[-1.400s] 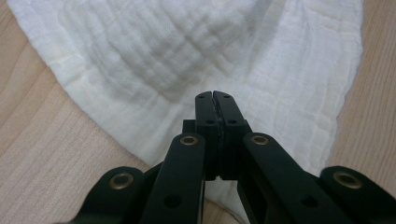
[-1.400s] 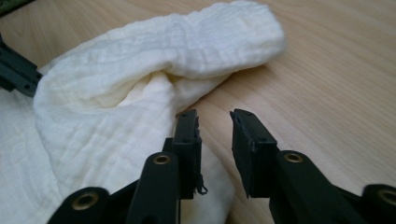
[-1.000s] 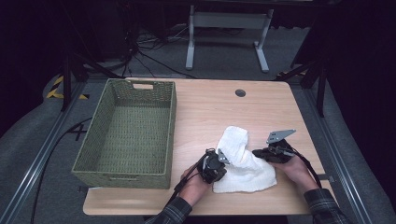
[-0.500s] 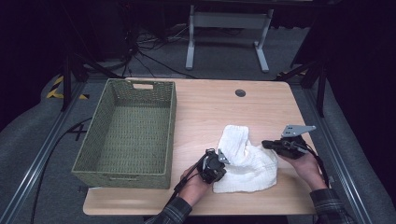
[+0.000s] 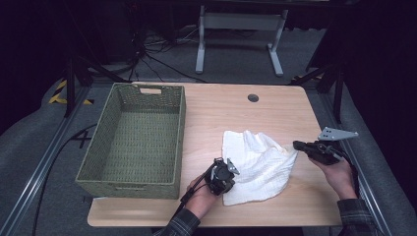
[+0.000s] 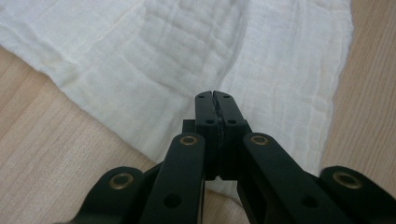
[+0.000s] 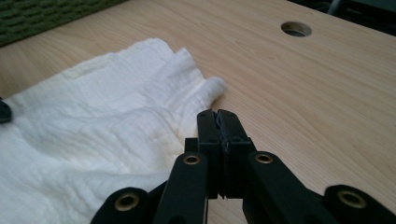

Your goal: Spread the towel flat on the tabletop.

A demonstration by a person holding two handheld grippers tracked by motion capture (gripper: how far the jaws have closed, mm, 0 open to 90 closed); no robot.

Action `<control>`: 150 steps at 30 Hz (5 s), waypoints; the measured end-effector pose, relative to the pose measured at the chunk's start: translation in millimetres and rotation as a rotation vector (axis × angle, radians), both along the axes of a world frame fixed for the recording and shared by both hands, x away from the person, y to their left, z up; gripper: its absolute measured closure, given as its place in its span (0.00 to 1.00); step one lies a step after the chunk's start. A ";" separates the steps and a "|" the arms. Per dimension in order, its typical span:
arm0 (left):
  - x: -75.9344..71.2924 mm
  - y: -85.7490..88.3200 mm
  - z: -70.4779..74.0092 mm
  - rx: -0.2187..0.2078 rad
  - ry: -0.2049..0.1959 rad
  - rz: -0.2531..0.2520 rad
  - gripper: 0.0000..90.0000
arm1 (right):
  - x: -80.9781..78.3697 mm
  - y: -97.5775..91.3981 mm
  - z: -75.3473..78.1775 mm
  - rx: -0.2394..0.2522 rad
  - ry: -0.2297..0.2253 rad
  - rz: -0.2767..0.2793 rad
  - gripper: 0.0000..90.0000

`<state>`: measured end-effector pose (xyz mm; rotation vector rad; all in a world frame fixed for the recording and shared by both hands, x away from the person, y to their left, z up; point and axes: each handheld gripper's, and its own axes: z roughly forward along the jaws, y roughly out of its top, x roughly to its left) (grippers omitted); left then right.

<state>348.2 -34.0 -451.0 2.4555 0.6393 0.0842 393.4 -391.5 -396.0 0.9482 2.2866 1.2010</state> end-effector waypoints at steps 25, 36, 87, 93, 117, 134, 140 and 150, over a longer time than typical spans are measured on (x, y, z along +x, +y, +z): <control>0.5 0.7 -0.2 -0.007 0.013 0.011 1.00 | -47.3 -1.1 -22.6 -0.045 0.122 0.052 0.89; 1.5 0.9 -0.7 -0.013 0.011 0.007 1.00 | 6.7 7.1 -20.4 0.011 0.153 0.008 0.76; 1.1 0.4 -0.4 -0.007 0.004 -0.004 1.00 | -23.4 109.8 -4.4 0.004 0.096 0.345 0.90; 1.4 0.5 -0.4 -0.009 0.007 -0.002 1.00 | 4.5 100.9 -20.0 -0.020 0.141 0.272 0.86; 1.4 0.6 -0.5 -0.009 0.006 -0.005 1.00 | 31.5 114.9 -41.7 -0.061 0.183 0.264 0.99; 0.9 0.2 -0.6 -0.009 0.001 -0.003 1.00 | 45.1 62.6 -9.8 -0.009 0.082 0.139 0.99; 0.7 0.4 0.0 -0.001 0.005 -0.005 1.00 | 53.6 45.4 -7.6 -0.002 0.073 0.082 0.99; 0.9 0.5 -0.4 -0.006 0.004 -0.004 1.00 | 68.0 17.5 -7.6 -0.023 0.069 -0.001 0.99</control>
